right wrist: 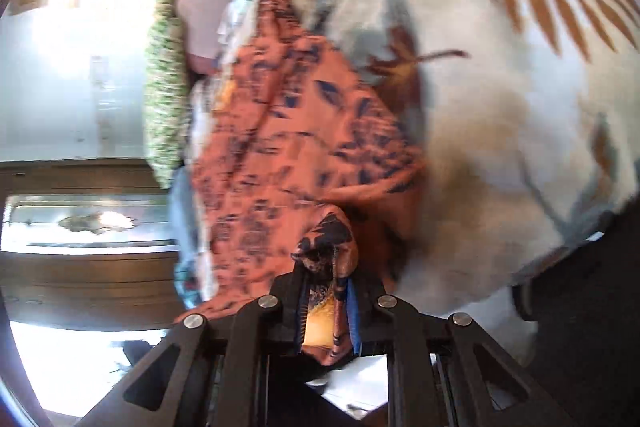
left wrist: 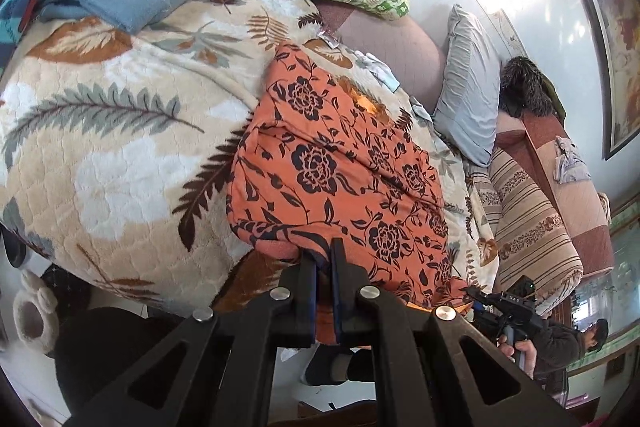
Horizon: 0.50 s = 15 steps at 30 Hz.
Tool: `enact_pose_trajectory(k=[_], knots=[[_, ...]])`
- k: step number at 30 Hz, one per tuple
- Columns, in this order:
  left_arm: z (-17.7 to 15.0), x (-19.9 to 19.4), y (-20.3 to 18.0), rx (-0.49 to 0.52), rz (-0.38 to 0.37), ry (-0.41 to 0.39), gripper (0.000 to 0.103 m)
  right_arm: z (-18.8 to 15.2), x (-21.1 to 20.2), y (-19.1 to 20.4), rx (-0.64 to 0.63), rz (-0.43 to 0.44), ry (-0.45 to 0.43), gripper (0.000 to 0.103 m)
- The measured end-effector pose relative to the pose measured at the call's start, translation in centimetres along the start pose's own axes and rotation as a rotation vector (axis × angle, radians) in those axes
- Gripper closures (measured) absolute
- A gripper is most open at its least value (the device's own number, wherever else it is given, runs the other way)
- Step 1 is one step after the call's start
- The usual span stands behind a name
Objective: Fold small clothes
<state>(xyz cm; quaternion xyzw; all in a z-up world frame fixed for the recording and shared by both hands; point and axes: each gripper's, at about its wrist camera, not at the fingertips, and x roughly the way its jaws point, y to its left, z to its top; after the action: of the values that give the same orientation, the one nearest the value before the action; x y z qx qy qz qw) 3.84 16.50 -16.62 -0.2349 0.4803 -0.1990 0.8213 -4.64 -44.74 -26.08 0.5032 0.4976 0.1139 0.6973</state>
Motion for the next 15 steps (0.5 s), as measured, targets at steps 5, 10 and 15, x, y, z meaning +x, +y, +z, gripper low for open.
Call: enact_pose_trajectory(k=[5, 10, 15], knots=[[0.5, -0.1, -0.4, 0.004, -0.012, -0.012, 0.097, 0.6, -0.3, -0.5, 0.044, 0.055, -0.006, 0.086], [2.1, 0.4, -0.9, 0.008, -0.027, -0.015, 0.097, 1.5, 0.7, -0.4, 0.132, 0.137, 0.006, 0.086], [5.2, 1.1, -1.7, 0.018, -0.049, -0.037, 0.097, 4.7, 0.9, 1.4, 0.158, 0.212, -0.035, 0.086]])
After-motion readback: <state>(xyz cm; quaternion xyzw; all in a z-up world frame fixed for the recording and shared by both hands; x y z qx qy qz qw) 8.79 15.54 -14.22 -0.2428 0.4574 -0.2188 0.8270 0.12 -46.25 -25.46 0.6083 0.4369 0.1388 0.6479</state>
